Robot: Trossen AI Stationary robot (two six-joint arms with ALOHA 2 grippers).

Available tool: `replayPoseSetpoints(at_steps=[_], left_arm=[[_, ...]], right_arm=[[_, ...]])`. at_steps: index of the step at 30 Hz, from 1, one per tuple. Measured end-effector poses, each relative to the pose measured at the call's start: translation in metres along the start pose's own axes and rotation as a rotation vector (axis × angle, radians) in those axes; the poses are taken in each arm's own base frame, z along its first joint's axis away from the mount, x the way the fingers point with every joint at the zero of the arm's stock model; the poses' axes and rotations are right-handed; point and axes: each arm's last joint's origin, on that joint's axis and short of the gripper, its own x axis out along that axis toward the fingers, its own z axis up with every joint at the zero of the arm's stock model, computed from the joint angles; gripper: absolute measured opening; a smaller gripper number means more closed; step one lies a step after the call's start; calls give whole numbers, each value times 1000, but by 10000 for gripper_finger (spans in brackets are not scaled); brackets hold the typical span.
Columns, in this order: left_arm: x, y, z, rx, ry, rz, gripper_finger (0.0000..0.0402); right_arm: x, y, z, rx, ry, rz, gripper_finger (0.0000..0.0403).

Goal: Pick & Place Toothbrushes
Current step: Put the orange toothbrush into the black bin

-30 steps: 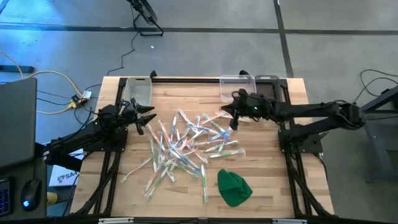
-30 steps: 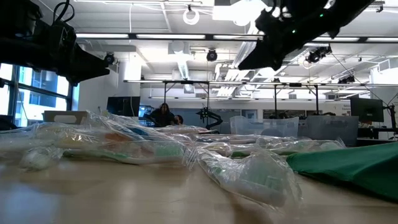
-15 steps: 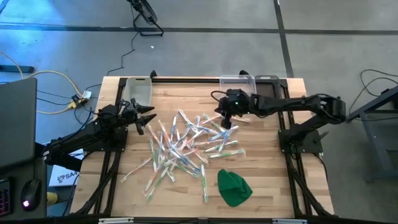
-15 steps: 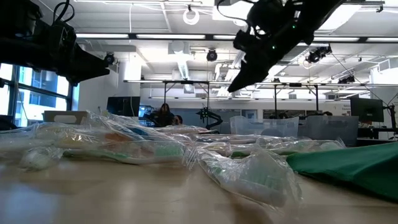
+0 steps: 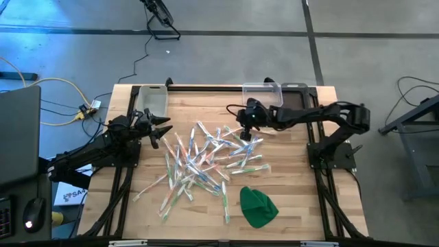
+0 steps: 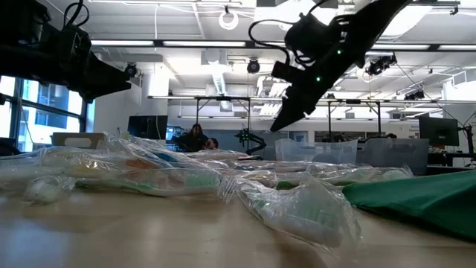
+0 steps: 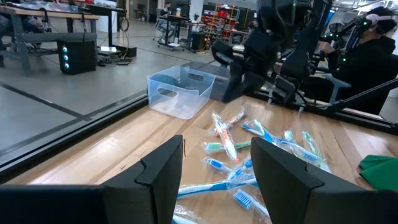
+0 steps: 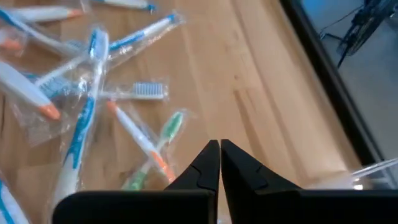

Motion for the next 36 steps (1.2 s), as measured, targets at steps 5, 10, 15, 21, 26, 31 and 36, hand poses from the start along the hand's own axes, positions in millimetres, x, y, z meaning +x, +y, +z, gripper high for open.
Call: replayPoseSetpoints(at_steps=[5, 10, 15, 21, 26, 31, 36], left_arm=[[0, 0, 0, 0, 0, 0, 187], [0, 0, 0, 0, 0, 1, 187], [0, 0, 0, 0, 0, 1, 187], [0, 0, 0, 0, 0, 0, 187], [0, 0, 0, 0, 0, 0, 187], [0, 0, 0, 0, 3, 1, 187], [0, 0, 0, 0, 3, 1, 187]], right_arm=[[5, 4, -4, 2, 24, 48, 69], [5, 5, -4, -6, 17, 98, 137], [5, 6, -4, -55, 11, 119, 193], [7, 2, -6, -47, 20, 115, 208], [12, -1, -9, -32, 27, 109, 193], [19, -3, -16, -24, 65, 125, 177], [33, 0, -26, -23, 112, 152, 172]])
